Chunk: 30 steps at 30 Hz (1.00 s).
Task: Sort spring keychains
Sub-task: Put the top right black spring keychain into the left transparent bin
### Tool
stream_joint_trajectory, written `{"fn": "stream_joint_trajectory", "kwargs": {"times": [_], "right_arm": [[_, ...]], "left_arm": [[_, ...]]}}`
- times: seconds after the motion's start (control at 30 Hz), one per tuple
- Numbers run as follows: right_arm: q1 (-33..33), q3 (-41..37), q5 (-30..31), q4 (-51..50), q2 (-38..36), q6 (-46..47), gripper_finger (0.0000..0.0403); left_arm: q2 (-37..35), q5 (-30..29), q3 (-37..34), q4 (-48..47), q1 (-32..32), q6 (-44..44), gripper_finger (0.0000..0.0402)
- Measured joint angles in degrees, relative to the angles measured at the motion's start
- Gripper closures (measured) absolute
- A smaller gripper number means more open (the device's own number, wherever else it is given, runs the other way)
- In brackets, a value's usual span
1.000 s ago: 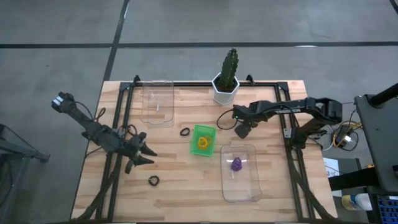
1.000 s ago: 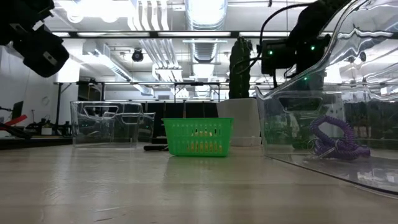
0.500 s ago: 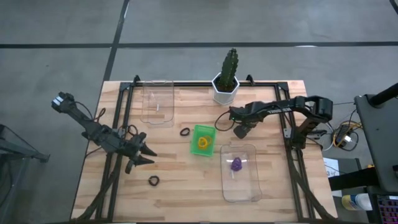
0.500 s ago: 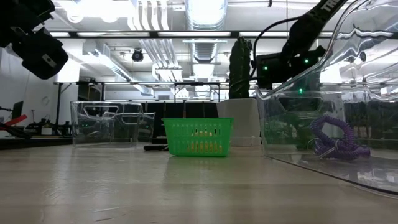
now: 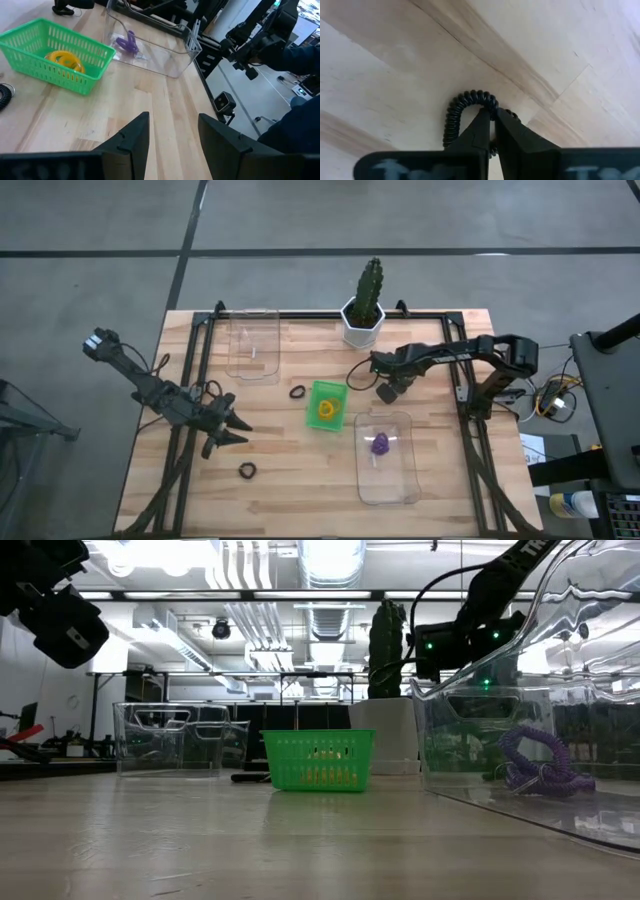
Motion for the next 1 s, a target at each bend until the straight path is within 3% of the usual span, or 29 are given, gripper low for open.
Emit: {"fn": "stream_joint_trajectory", "kwargs": {"times": [0.57,0.7,0.87,1.0], "right_arm": [[0.00,0.04,0.18,0.26,-3.78,-0.05,0.0394],[0.00,0.04,-2.81,1.31,-7.00,-0.01,0.0394],[0.02,0.07,-9.93,8.02,-14.29,-0.47,0.0394],[0.29,0.07,-15.74,17.31,-20.82,-0.63,0.0394]], "left_arm": [[0.00,-0.02,0.00,0.02,0.00,-0.49,0.0241],[0.00,-0.57,0.00,0.04,0.00,-1.76,0.0241],[0.05,-5.56,0.00,1.41,0.00,-1.39,0.0241],[0.20,-14.59,0.02,2.62,0.00,-1.39,0.0241]]}}
